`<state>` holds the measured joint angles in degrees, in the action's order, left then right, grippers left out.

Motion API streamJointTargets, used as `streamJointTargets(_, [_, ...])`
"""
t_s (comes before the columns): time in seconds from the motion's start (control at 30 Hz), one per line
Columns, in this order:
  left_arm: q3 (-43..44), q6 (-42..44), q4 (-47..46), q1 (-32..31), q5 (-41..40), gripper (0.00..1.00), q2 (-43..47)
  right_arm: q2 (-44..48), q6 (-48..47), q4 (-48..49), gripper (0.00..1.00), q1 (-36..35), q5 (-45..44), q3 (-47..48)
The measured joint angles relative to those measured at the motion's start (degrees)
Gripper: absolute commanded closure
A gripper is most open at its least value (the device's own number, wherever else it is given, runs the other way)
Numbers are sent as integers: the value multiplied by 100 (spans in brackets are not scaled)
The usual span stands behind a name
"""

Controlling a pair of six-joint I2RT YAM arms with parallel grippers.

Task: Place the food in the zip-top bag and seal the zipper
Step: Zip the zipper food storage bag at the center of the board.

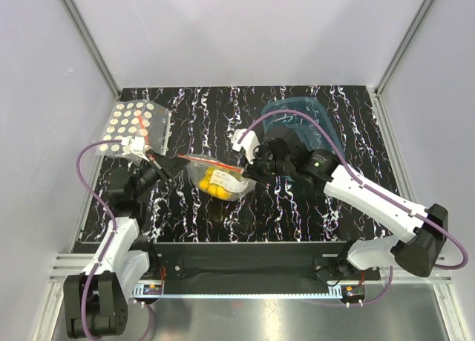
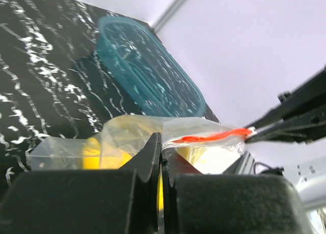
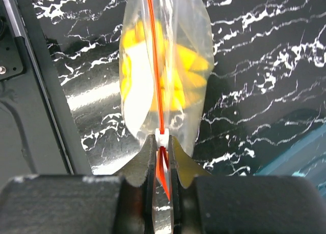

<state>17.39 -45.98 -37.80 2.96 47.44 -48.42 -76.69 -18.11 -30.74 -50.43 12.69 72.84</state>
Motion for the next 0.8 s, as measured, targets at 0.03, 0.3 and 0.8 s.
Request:
streamJointTargets(0.03, [-17,-55,-11,66,0,100,-15,59,39,2,98,28,-2,-68])
streamJointTargets(0.3, [-17,72,247,334,-129,100,184,651,339,-72,98,205,-81,-627])
streamJointTargets(0.8, [697,811,1287,-98,-706,95,74,850,944,-455,97,380,-522,-586])
